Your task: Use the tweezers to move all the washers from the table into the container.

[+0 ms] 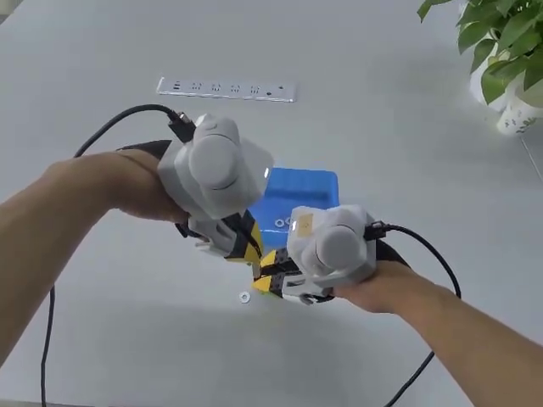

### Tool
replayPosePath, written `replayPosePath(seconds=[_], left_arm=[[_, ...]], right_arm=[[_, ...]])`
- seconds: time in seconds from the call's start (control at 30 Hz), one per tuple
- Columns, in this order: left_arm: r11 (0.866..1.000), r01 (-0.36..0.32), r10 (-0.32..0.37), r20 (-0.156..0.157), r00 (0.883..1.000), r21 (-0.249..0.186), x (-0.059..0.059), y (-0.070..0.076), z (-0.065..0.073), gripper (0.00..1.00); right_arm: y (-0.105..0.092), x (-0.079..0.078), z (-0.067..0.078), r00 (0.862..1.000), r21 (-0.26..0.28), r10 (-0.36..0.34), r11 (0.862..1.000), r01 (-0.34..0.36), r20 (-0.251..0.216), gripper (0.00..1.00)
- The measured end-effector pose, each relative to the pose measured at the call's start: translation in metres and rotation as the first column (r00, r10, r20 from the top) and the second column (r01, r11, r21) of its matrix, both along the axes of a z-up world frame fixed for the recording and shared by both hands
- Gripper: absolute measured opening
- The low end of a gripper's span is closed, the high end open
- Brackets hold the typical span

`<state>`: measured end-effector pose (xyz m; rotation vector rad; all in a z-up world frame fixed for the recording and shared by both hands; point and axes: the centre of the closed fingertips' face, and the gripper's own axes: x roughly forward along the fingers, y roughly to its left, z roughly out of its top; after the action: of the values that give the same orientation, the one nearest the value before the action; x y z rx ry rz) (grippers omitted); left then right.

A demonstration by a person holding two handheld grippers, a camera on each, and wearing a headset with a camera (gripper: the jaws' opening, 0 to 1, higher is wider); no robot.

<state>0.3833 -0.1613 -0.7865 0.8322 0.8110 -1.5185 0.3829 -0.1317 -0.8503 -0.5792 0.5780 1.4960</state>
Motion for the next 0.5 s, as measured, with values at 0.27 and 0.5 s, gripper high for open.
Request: replayPosePath(seconds=[0.27,0.5], left_arm=[[1.000,0.004,-0.004,0.001,1.000,0.003,-0.001,-0.001,0.006,0.05],[1.000,0.012,-0.012,0.006,1.000,0.003,0.000,-0.002,0.013,0.05]], right_arm=[[-0.001,-0.001,0.007,1.000,0.004,0.002,1.000,-0.002,0.003,0.09],[-0.002,-0.001,0.014,1.000,0.002,0.007,1.000,-0.007,0.014,0.09]])
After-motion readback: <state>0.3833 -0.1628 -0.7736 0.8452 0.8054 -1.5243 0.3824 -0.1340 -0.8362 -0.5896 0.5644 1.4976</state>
